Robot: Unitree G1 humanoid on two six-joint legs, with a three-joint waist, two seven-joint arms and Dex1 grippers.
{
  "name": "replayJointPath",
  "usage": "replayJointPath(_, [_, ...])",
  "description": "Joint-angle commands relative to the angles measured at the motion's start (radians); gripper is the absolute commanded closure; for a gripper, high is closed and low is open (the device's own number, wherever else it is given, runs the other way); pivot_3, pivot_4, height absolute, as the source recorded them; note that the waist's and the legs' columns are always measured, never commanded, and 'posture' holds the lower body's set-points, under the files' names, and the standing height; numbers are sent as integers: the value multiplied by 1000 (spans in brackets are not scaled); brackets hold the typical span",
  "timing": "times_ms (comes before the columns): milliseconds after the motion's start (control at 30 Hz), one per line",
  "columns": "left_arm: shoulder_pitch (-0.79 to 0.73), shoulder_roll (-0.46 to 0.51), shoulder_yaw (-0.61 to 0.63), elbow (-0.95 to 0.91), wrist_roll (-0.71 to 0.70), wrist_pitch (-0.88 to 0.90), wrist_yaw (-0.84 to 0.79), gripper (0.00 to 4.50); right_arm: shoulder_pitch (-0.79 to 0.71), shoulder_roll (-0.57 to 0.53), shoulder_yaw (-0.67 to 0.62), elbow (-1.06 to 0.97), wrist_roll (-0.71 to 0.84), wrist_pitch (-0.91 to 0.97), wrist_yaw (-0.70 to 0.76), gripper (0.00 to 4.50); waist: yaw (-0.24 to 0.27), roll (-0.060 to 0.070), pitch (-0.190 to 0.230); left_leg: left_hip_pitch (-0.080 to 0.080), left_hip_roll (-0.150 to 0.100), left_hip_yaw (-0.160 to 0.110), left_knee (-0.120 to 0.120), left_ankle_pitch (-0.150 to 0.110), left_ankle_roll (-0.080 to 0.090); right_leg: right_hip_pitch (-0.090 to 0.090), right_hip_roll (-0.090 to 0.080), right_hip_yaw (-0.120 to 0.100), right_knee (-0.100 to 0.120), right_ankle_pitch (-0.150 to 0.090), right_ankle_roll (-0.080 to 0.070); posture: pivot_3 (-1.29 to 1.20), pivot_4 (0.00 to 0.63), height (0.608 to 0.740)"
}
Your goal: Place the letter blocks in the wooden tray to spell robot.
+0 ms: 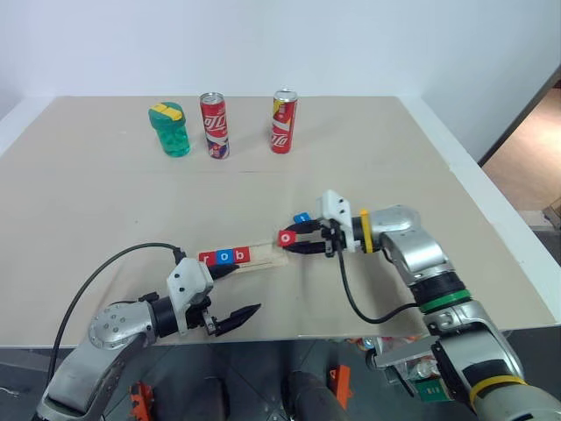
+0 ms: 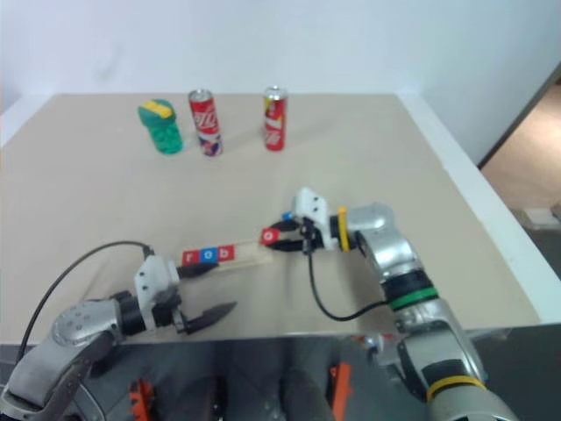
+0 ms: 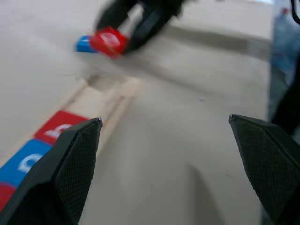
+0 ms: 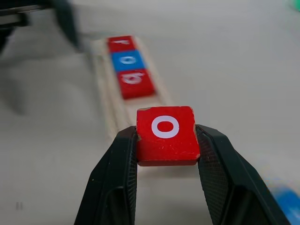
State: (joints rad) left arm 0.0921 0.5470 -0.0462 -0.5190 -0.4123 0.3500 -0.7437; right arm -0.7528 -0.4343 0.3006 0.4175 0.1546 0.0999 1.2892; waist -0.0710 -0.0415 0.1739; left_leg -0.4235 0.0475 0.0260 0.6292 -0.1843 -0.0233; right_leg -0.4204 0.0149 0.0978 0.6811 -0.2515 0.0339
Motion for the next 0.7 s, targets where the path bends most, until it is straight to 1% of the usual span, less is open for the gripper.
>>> replayJointPath(33, [0,-39,51,0,-11,2,69,0,-47,32,20,46,-33,-55,15,3042,0,0,0,0,0,0,0,0,0,0,-1,0,0,0,0,0,150,740])
replayJointPath(367, [24,-51,55,-9,11,2,105,0,-130,121,38,208,-86,-130,4,3042,-2,0,0,0,-1,1,1,0,0,0,-1,0,0,1,0,0,150,740])
replayJointPath(700, [29,-51,52,-10,15,4,109,0,-166,159,36,292,-111,-168,7,3042,-2,0,0,1,0,1,1,0,0,0,-1,0,0,1,0,0,150,740])
